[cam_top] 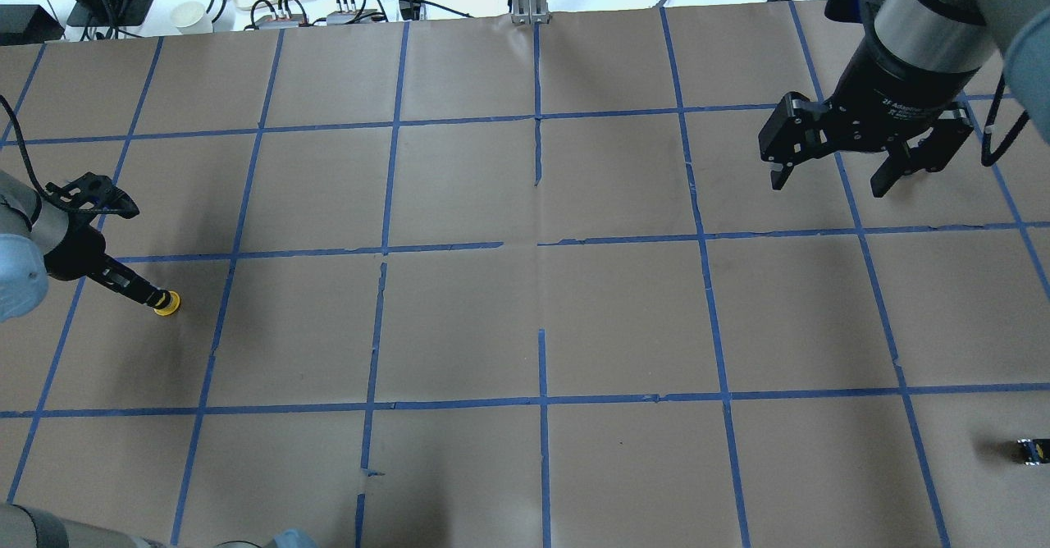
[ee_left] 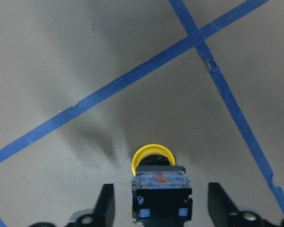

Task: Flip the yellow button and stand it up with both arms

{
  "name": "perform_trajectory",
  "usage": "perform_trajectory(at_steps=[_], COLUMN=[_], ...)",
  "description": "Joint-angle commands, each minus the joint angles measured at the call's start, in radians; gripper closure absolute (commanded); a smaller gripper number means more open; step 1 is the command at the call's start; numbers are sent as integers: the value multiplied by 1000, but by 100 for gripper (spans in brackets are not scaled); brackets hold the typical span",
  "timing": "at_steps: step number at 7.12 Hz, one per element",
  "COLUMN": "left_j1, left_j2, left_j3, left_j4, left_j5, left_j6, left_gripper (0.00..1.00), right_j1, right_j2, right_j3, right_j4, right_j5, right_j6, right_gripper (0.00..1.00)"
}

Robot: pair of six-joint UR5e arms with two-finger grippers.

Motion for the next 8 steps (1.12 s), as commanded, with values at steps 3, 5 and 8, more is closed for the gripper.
perform_trajectory(at_steps=[3, 5, 8], left_j1=[-37, -137, -356], left_j2=[64, 142, 161], left_j3=[11, 83, 223], left_j4=[-24, -271, -544], left_j5=[-33, -134, -570], left_j6=[-16, -230, -508], left_gripper=[92, 94, 95], right_j1=[-4, -10, -11], right_j2=[-3, -17, -8], right_j3=[-1, 5, -6], right_j4=[-21, 43, 50], right_j5=[4, 5, 110], right_j6=[51, 104, 251], right_gripper=[0, 0, 0])
